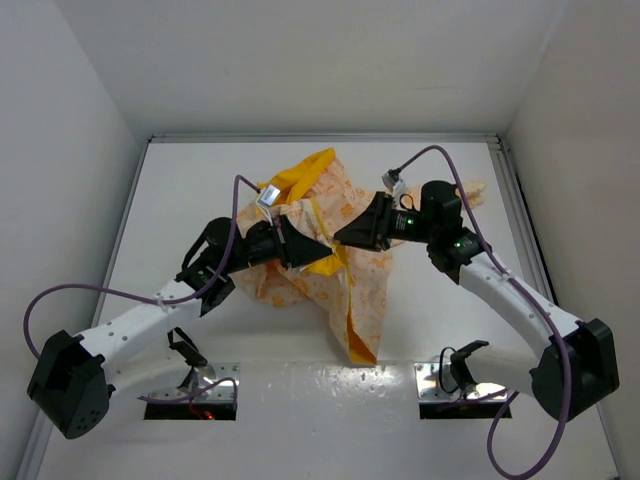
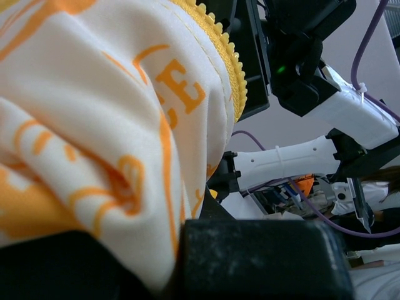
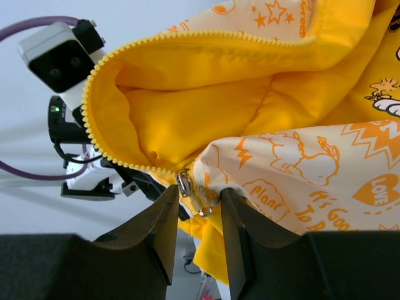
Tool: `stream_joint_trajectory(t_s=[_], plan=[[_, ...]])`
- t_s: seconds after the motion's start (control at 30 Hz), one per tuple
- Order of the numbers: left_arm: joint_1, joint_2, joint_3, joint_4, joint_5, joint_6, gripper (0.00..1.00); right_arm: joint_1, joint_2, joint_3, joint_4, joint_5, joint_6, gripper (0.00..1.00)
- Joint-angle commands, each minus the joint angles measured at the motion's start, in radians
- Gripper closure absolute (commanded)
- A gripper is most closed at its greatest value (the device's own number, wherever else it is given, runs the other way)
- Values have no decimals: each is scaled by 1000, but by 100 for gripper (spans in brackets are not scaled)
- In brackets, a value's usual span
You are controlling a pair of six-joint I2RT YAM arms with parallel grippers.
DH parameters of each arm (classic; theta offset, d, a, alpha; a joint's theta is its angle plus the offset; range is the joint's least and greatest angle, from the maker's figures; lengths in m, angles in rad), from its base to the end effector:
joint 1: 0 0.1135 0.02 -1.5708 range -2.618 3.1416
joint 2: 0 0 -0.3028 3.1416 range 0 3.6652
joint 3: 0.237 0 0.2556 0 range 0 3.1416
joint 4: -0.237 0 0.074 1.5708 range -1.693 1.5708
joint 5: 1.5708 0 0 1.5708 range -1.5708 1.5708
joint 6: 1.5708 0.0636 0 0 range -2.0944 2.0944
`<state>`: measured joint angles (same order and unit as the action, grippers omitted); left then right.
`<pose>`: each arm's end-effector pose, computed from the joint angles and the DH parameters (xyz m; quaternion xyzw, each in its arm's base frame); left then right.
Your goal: Zip up the jacket
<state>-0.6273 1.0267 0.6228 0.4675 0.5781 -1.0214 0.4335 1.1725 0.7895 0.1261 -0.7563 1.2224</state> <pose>0.1758 -0.1704 0.3382 0.0754 0.6839 -0.6456 0.3314 0.2283 0.1538 0.3249 0.0747 0.7660 0.6158 0.1686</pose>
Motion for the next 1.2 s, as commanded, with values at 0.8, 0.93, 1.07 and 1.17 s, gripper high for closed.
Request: stream_joint_trajectory(t_s=[0.8,0.93,1.07,1.17], plan=[[8,69,-29,315,-44,7,100,-7,15,89,-164,121,278,55],[8,69,-38,326,-54,18,100,-7,38,131,-178,130,292,58],[-2,69,-48,326,-54,18,100,-21,56,157,-178,132,298,62],[-2,59,-70,316,-54,18,100,-21,56,175,-161,132,302,64]])
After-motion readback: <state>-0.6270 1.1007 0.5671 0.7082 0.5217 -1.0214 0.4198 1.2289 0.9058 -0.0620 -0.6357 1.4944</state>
